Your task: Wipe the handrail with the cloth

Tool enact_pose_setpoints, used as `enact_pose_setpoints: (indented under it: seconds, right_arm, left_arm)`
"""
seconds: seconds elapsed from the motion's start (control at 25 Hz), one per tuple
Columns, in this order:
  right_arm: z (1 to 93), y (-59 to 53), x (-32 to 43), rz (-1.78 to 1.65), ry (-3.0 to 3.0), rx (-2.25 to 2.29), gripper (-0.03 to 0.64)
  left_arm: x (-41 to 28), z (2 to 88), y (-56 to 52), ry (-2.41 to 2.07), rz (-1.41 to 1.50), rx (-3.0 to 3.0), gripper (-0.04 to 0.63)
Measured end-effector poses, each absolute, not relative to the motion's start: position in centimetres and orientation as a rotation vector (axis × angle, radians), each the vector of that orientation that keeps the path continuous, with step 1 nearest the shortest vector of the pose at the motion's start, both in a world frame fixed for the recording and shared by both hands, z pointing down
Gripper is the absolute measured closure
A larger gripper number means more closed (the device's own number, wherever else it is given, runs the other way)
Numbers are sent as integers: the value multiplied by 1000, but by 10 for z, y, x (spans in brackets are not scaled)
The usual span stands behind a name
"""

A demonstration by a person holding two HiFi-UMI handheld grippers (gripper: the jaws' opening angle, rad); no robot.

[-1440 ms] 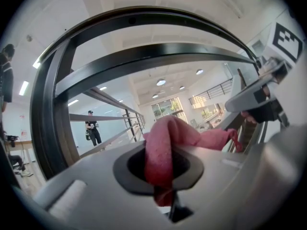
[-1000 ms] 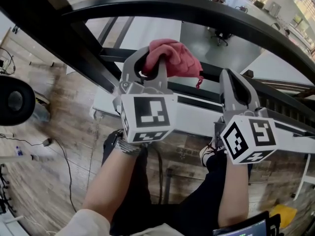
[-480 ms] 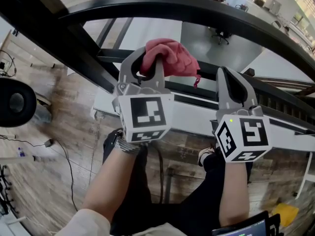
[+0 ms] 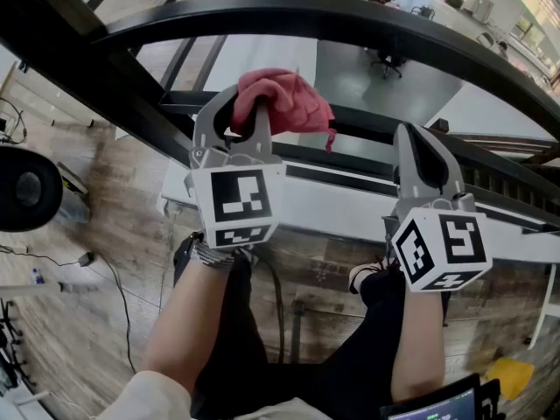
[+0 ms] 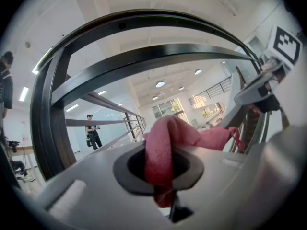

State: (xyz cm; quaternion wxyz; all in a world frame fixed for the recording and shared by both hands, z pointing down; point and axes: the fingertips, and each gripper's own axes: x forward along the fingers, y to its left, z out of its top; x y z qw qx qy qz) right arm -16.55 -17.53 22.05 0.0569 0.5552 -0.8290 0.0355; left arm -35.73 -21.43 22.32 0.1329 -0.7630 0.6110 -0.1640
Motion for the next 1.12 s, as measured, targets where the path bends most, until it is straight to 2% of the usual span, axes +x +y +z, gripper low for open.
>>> enact_pose_setpoints:
  seconds: [0.52,1.12]
  right_arm:
    - [246,-154,-150,85,-2479,1651,615]
    - [234,-151,-144,114,-2542,1656,615]
  left_arm:
    - [-343,224,-212,1805,-474,-2208,568]
    - [-343,223,-212,1808,-481,-2165,568]
